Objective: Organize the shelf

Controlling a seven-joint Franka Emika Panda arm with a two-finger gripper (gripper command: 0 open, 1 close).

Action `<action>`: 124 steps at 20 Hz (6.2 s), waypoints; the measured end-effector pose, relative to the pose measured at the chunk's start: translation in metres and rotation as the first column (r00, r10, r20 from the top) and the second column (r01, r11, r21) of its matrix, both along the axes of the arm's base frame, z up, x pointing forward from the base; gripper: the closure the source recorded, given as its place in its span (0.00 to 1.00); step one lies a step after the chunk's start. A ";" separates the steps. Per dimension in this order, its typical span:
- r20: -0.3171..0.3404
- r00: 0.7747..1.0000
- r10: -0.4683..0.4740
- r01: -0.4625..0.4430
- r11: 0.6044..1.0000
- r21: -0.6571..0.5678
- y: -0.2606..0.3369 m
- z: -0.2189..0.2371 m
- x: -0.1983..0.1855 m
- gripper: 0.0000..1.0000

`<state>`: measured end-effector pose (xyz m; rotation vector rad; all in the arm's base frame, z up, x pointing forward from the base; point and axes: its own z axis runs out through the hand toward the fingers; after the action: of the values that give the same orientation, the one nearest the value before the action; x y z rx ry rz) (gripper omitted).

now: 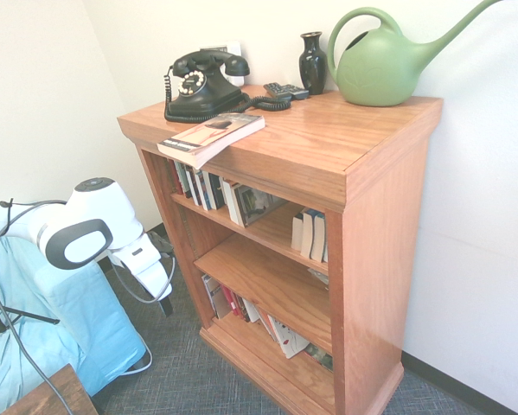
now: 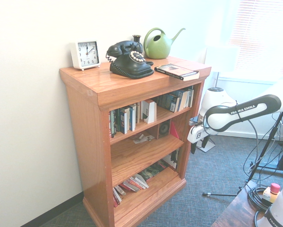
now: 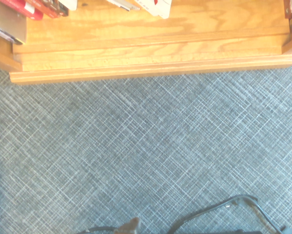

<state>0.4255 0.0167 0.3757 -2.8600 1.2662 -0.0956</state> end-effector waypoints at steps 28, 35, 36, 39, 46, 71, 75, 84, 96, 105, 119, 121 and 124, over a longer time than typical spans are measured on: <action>0.114 0.925 0.363 -0.021 0.348 -0.937 0.068 0.195 0.033 0.00; 0.119 0.891 0.437 0.019 0.226 -0.974 0.087 0.220 0.050 0.00; 0.118 0.880 0.459 0.016 0.220 -0.975 0.085 0.220 0.057 0.00; 0.113 0.840 0.531 -0.004 0.216 -0.976 0.080 0.218 0.074 0.00; 0.078 0.793 0.604 -0.047 0.189 -0.981 0.073 0.218 0.094 1.00; 0.057 0.779 0.625 -0.065 0.170 -0.983 0.075 0.222 0.101 1.00; 0.058 0.780 0.624 -0.062 0.169 -0.984 0.074 0.225 0.101 1.00; 0.138 0.781 0.609 -0.025 0.252 -0.967 0.065 0.255 0.083 1.00; 0.390 0.790 0.473 0.064 0.570 -0.819 -0.001 0.298 -0.052 1.00; 0.475 0.790 0.389 0.027 0.751 -0.660 -0.020 0.235 -0.085 1.00; 0.406 0.845 0.348 -0.091 0.841 -0.533 -0.018 0.095 -0.020 1.00; 0.408 0.846 0.343 -0.098 0.852 -0.514 -0.014 0.085 -0.006 1.00; 0.423 0.838 0.344 -0.099 0.859 -0.502 -0.011 0.077 0.015 1.00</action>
<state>0.4405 0.0055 0.4523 -2.9981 0.8681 -1.2095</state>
